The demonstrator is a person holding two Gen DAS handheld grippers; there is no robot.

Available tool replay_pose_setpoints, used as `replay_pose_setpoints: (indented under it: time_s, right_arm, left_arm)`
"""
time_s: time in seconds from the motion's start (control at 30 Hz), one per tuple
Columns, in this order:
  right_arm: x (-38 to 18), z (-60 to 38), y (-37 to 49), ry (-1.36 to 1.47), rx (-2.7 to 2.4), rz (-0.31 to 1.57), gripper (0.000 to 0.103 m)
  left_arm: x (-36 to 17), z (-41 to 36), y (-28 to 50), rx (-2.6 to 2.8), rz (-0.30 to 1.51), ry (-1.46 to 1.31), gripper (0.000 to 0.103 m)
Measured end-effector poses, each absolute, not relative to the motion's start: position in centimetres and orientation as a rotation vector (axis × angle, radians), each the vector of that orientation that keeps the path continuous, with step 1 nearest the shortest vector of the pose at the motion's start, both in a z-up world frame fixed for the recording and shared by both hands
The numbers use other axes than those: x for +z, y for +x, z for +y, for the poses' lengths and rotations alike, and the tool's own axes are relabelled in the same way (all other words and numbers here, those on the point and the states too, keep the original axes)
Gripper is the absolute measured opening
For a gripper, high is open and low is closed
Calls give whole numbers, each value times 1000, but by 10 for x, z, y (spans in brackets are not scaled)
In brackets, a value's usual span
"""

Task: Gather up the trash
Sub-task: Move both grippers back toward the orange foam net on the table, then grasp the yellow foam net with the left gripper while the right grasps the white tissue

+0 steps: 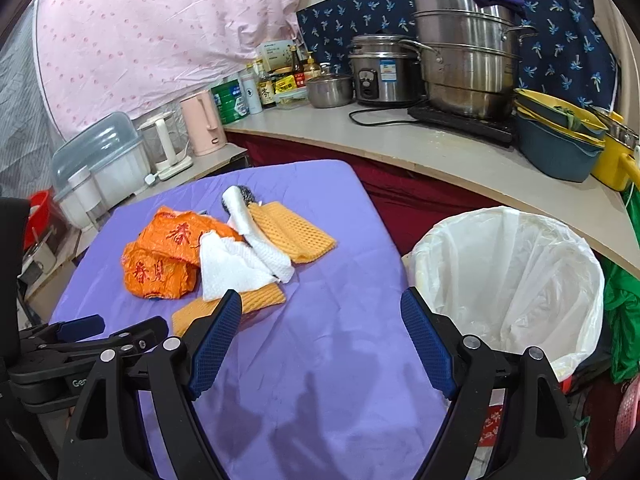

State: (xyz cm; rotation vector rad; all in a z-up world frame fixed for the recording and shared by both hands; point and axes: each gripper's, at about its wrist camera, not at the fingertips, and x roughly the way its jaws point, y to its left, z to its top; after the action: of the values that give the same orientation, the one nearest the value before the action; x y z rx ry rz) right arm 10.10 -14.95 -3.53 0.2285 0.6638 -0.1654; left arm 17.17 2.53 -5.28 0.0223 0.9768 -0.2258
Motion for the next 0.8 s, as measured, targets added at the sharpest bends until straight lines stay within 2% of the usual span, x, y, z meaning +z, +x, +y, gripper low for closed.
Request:
replay_pose_setpoints:
  time_s: [0.43, 0.5, 0.6, 0.67, 0.7, 0.73, 0.77, 0.8]
  right_arm:
    - [-54, -156, 113, 251, -162, 706, 78]
    - [-56, -157, 116, 253, -163, 711, 78]
    - [-60, -159, 119, 258, -162, 717, 78]
    - [-62, -159, 122, 261, -160, 720, 78]
    - [-63, -159, 124, 262, -159, 722, 78]
    - [-63, -158, 125, 264, -156, 723, 78]
    - [-64, -158, 127, 266, -152, 725, 78]
    - [-65, -156, 128, 267, -149, 726, 78]
  left_arm:
    - [-101, 11, 210, -257, 1068, -26, 90]
    - [-106, 9, 214, -256, 1078, -27, 86]
    - [-113, 7, 220, -259, 1093, -22, 73]
    - [-116, 6, 222, -269, 1107, -17, 54]
    - [-117, 6, 222, -276, 1114, -16, 52]
    - [-117, 6, 221, -273, 1112, -12, 45]
    - [-117, 7, 221, -269, 1108, -7, 34]
    - [-116, 8, 220, -272, 1108, -2, 28]
